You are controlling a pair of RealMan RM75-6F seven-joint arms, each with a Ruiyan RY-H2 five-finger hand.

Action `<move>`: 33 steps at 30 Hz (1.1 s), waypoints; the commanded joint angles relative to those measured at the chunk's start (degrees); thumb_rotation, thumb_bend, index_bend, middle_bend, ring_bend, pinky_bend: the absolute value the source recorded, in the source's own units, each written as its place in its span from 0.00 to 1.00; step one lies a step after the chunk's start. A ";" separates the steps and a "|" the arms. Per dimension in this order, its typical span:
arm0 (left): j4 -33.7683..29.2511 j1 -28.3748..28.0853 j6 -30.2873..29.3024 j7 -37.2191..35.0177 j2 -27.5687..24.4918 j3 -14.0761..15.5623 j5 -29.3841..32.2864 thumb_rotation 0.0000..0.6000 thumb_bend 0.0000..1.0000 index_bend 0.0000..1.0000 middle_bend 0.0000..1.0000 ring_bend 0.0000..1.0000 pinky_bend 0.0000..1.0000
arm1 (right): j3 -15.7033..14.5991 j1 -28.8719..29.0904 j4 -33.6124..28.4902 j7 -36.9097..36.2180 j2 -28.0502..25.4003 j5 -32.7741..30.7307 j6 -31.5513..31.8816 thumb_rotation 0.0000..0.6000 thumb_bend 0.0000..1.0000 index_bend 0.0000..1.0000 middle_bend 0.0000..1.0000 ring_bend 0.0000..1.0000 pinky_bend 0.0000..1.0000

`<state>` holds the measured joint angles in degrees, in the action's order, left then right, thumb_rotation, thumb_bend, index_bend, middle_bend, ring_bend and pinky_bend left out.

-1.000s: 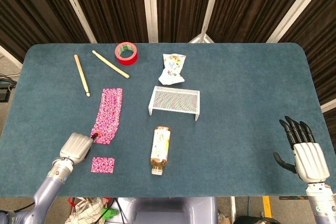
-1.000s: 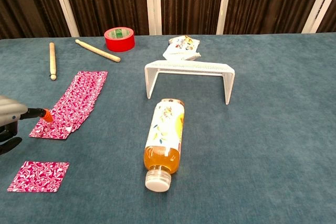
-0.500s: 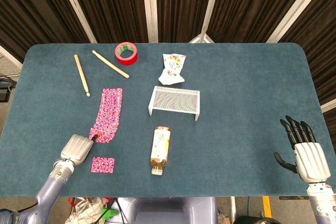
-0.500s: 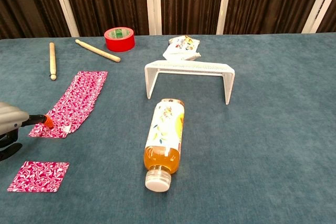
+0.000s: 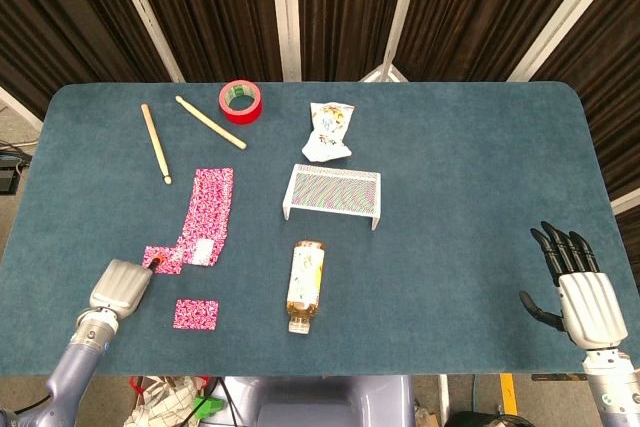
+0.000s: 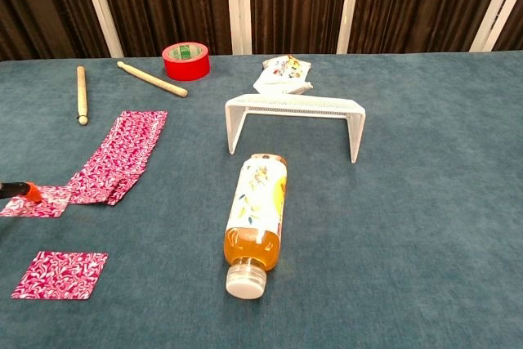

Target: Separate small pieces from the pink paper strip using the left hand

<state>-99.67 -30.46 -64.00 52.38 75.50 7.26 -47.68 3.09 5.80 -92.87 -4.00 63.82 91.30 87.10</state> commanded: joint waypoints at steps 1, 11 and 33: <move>1.08 0.24 0.16 0.14 -0.45 0.44 1.11 1.00 0.75 0.20 0.87 0.72 0.61 | 0.10 0.06 0.03 0.00 -0.01 -0.16 -0.08 1.00 0.31 0.00 0.04 0.09 0.07; 1.50 2.18 -1.72 -3.58 -4.13 0.91 0.29 1.00 0.74 0.19 0.87 0.72 0.61 | -0.18 0.07 -0.09 0.97 0.39 0.08 -0.24 1.00 0.31 0.00 0.04 0.09 0.07; -5.35 21.55 -28.88 -42.74 -18.26 5.05 -42.22 1.00 0.18 0.11 0.04 0.00 0.14 | 0.50 0.11 -0.02 2.07 0.92 -1.35 -0.36 1.00 0.31 0.00 0.04 0.09 0.07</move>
<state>-108.83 -14.28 -85.91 14.93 57.12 11.37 -85.33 3.44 5.93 -92.96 -2.11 64.64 90.13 86.72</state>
